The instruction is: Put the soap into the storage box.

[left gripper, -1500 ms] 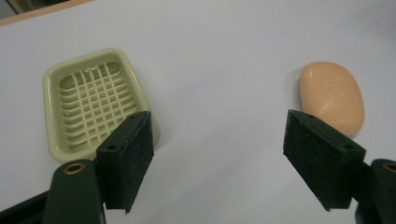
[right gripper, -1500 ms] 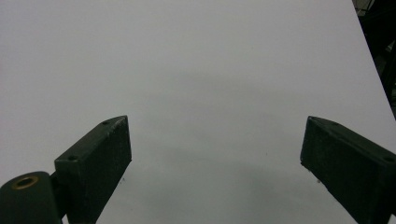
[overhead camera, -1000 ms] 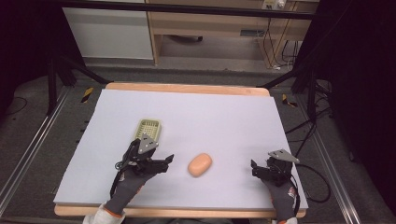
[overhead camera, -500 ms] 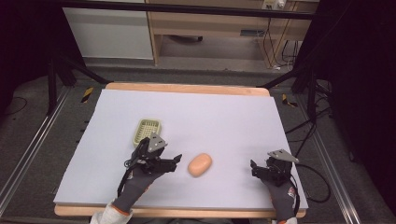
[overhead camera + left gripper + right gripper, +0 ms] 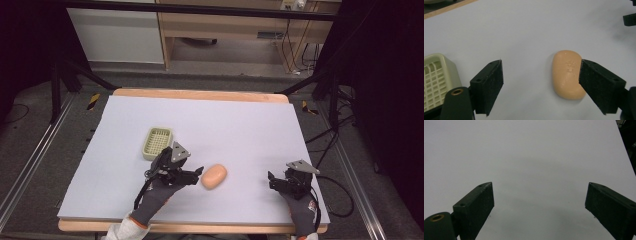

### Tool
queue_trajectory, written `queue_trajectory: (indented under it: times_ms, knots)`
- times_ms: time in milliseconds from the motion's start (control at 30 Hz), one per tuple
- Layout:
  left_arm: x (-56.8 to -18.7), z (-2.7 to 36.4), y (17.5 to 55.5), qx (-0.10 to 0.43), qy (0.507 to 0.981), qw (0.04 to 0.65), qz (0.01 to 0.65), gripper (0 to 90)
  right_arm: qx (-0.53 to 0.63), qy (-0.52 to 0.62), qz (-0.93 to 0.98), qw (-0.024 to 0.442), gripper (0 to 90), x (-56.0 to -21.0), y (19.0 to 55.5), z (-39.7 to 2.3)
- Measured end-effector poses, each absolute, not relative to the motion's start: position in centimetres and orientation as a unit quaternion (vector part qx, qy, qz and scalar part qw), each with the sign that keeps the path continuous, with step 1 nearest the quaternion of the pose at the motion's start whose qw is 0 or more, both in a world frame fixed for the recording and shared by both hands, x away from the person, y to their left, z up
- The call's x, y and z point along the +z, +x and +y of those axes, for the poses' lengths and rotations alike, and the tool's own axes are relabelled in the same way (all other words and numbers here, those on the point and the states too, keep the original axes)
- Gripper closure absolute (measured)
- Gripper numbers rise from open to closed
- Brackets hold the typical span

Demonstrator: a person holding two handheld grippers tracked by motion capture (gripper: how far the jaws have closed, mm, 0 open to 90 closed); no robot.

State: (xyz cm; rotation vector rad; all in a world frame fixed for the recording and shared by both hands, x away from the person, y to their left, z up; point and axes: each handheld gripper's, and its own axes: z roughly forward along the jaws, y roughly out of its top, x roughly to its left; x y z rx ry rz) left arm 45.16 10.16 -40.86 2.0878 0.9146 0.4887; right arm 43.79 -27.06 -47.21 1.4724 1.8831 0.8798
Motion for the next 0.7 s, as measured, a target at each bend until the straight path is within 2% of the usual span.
queue_trajectory:
  times_ms: [700]
  knots:
    - [-42.2,7.3,45.5,0.182,0.836,0.384,0.346,17.1,0.330,0.552,0.708,0.292,8.8,-47.2,43.8,-27.1]
